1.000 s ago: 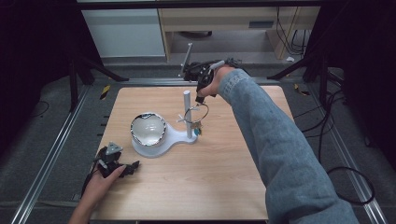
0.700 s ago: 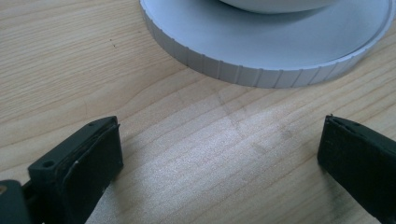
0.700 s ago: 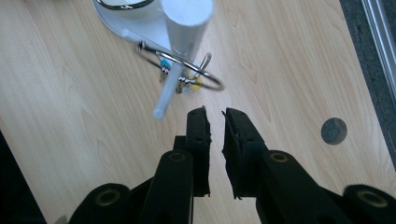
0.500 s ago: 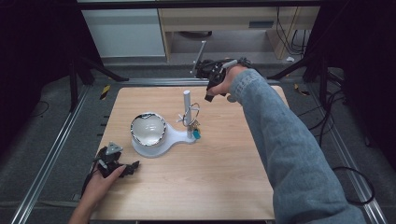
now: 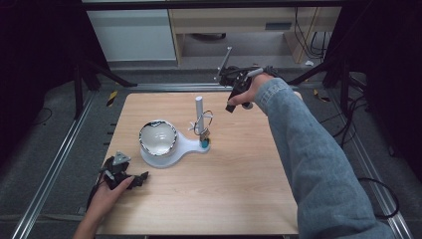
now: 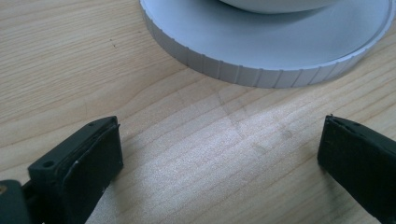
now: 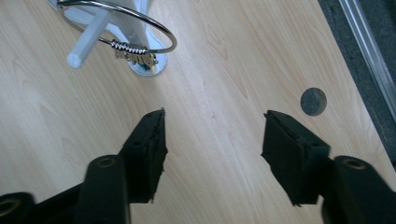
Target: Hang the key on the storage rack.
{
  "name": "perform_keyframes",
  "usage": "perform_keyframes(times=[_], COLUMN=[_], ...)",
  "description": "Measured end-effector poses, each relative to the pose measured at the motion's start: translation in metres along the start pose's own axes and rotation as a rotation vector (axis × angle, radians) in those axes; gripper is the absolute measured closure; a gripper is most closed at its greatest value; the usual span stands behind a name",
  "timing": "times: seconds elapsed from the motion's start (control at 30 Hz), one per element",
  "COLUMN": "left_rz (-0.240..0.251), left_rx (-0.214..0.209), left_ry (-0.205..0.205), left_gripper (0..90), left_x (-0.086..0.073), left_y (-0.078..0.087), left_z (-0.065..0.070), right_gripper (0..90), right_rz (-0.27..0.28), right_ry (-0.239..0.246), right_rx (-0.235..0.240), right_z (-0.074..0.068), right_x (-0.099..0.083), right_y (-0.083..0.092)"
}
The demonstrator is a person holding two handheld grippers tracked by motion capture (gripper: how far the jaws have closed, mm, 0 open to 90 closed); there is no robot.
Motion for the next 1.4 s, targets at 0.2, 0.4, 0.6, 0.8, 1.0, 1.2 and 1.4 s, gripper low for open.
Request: perform_keyframes(times=[0.2,0.4,0.6,0.8,1.0,1.2,1.4], left_rz=[-0.002,0.0,-0.001,-0.001,-0.002,-0.002,0.0], left_rx=[0.001,0.0,0.0,0.001,0.001,0.002,0.002], left_ry=[-0.002,0.0,0.0,0.0,-0.001,0.001,0.003], left_gripper=[0.0,0.0,0.0,0.0,0.0,0.0,0.0], left_x=[0.0,0.0,0.0,0.0,0.0,0.0,0.0], left_y=[0.0,0.0,0.0,0.0,0.0,0.0,0.0], left_z=[0.0,0.0,0.0,0.0,0.0,0.0,0.0], right_gripper=[23.3,9.9,7.0,6.6,8.0,13.7,13.8], right_rz=[0.013,0.042,0.063,0.086,0.095,0.151,0.195], right_ry=[-0.014,-0.003,-0.013,-0.031,-0.045,-0.067,-0.078], right_rx=[-0.028,-0.06,-0.071,-0.062,-0.075,-0.135,-0.179], right_z=[0.004,0.007,0.013,0.014,0.017,0.022,0.023], right_x=[-0.008,-0.019,-0.034,-0.048,-0.061,-0.074,-0.089], right_y=[-0.003,-0.007,-0.011,-0.014,-0.016,-0.011,-0.009])
Point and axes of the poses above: each handheld gripper's, and its own axes: y roughly backward along the jaws, x roughly out of its top, z roughly to its right, the point moved 1 cm from there along -y, roughly forward along the jaws, and after that the axes turned 14 degrees about x, right-handed, at the moved point
